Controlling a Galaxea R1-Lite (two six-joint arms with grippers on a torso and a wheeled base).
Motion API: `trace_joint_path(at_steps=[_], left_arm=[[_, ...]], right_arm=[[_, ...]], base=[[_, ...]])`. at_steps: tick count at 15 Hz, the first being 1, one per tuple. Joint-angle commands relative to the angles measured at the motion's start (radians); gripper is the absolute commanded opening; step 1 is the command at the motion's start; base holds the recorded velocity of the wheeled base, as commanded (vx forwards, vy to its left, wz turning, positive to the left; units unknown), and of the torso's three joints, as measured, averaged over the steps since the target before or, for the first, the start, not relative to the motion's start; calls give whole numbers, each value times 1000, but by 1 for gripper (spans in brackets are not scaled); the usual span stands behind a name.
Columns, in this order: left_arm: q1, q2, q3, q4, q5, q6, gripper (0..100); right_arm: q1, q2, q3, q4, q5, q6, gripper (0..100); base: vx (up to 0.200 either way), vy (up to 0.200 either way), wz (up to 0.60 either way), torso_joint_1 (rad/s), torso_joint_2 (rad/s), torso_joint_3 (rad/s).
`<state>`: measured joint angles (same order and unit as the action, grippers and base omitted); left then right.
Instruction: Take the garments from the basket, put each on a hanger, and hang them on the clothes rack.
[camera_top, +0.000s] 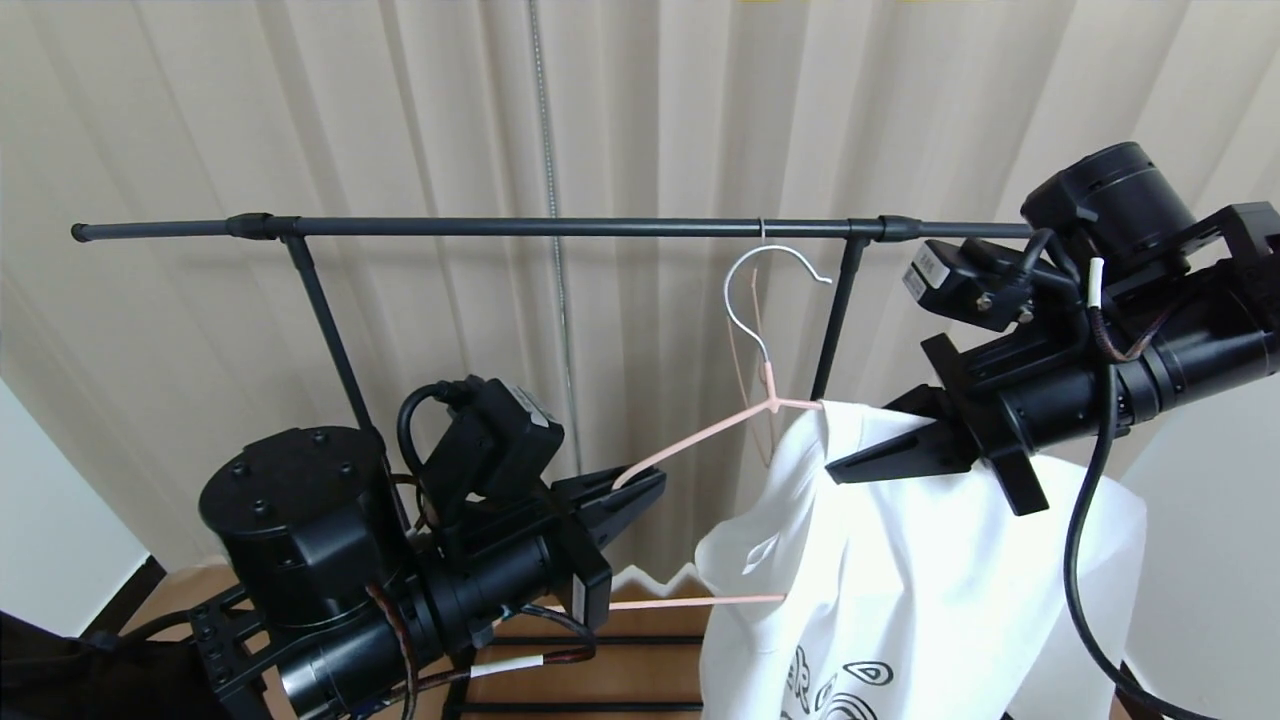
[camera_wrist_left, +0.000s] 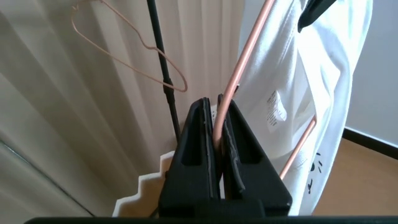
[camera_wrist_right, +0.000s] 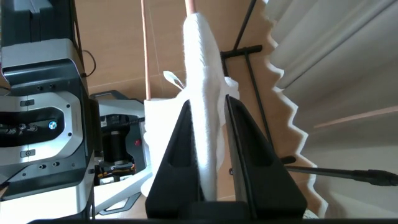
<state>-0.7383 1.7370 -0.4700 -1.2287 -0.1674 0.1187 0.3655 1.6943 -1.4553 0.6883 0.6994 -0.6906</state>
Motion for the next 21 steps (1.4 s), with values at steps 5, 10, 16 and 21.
trace_joint_path(at_steps=[5, 10, 16, 21], left_arm=[[0, -1, 7, -17, 2, -1, 100], [40, -2, 42, -106, 3, -11, 100], [102, -96, 67, -114, 2, -62, 100], [188, -142, 139, -87, 3, -217, 100]], right_arm=[[3, -36, 30, -1, -1, 0, 0], [3, -53, 35, 0, -4, 0, 0], [4, -91, 36, 2, -12, 2, 0], [15, -123, 27, -13, -210, -3, 0]], base=[[0, 0, 0, 0, 0, 0], [0, 0, 0, 0, 0, 0], [0, 0, 0, 0, 0, 0], [0, 0, 0, 0, 0, 0]])
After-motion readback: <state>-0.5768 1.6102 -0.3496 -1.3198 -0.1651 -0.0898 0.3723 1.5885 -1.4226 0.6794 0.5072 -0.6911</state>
